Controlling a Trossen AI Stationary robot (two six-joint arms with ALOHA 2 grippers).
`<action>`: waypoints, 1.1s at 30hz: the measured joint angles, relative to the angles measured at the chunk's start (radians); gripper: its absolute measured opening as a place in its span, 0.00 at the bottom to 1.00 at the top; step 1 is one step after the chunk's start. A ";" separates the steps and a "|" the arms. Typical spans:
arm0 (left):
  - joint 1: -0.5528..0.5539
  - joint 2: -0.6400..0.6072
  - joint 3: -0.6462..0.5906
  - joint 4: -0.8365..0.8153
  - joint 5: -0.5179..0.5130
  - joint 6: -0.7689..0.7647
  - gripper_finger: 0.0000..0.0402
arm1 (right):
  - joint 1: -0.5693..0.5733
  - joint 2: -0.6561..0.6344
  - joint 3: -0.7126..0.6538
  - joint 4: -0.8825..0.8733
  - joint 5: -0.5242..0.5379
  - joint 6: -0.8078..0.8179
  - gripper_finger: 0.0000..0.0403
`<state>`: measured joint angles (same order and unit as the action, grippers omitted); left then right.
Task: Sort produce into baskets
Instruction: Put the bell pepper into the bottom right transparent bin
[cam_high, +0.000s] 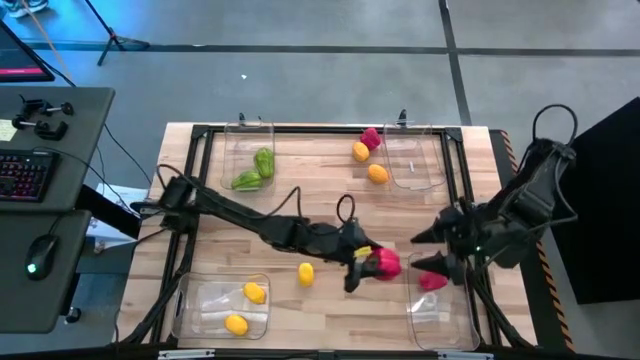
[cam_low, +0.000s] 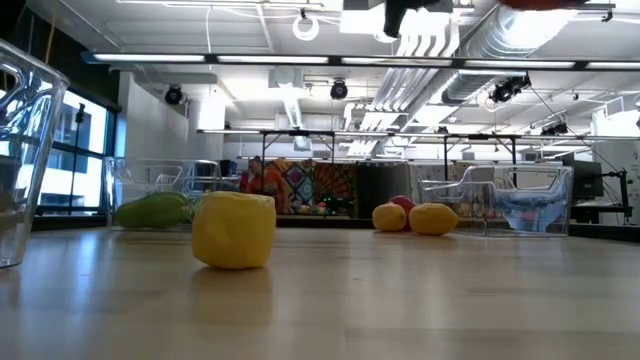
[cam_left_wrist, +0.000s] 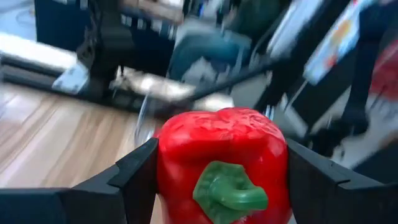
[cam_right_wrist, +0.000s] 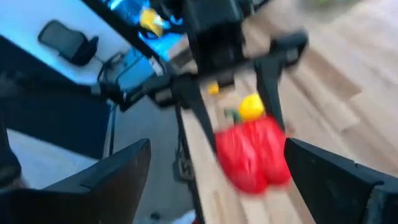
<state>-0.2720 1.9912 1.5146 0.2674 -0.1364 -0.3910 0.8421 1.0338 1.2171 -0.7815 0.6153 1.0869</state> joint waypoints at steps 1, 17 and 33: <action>0.006 0.024 0.000 0.071 0.000 -0.018 0.63 | 0.000 -0.009 0.000 0.000 0.018 -0.012 0.89; 0.070 0.252 0.089 0.347 0.087 -0.039 0.65 | -0.004 -0.011 -0.002 -0.052 0.057 -0.030 0.89; 0.074 0.469 0.455 0.165 0.099 0.053 0.66 | -0.004 -0.005 -0.003 -0.062 0.067 -0.007 0.89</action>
<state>-0.1977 2.4605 1.9701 0.4320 -0.0371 -0.3385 0.8379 1.0286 1.2144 -0.8431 0.6823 1.0802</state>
